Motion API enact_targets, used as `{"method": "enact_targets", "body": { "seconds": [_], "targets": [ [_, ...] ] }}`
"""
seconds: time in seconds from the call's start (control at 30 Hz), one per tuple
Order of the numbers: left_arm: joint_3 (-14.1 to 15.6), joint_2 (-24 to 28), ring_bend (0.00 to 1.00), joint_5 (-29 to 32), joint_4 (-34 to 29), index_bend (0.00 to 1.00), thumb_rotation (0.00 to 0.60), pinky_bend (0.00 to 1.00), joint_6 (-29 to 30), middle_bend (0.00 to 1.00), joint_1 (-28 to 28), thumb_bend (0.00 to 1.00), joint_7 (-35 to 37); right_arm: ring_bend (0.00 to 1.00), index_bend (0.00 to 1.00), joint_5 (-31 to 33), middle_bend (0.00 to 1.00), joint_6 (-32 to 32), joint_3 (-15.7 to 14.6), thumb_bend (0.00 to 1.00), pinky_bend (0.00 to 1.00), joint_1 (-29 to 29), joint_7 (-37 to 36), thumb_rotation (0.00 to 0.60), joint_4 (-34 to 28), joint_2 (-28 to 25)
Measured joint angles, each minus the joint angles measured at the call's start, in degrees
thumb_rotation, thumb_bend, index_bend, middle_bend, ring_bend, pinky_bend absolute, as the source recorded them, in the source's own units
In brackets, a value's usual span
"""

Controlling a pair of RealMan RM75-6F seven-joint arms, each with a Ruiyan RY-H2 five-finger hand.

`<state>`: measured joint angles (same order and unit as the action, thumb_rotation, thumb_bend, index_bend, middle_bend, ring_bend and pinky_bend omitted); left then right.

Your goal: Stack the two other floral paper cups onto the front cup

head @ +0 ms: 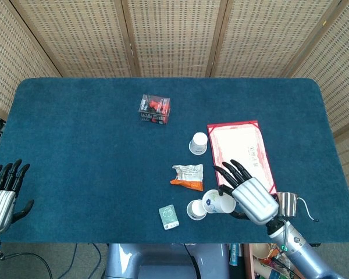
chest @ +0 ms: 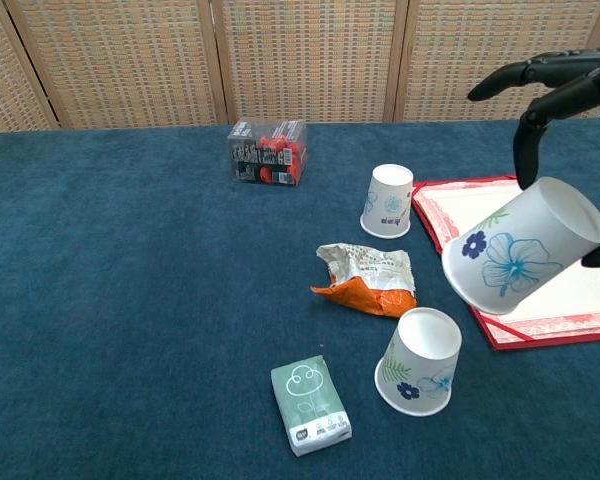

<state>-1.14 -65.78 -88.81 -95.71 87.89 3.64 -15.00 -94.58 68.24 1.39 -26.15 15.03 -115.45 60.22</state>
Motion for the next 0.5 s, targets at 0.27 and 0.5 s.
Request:
{"method": "enact_targets", "body": {
  "seconds": [0.27,0.5],
  "targets": [
    [-0.1,0.1,0.00,0.3,0.1,0.00,0.600,0.00,-0.2,0.00,0.1,0.31,0.4,0.00,0.51,2.0,0.15,-2.7,-0.1,0.07,0.00,-0.5,3.6,0.600,0.2,1.8],
    [-0.1,0.1,0.00,0.2,-0.2,0.00,0.600,0.00,-0.2,0.00,0.1,0.31,0.2,0.00,0.51,3.3,0.15,-4.4,-0.3,0.07,0.00,-0.8,6.4,0.600,-0.8,3.2]
  ]
}}
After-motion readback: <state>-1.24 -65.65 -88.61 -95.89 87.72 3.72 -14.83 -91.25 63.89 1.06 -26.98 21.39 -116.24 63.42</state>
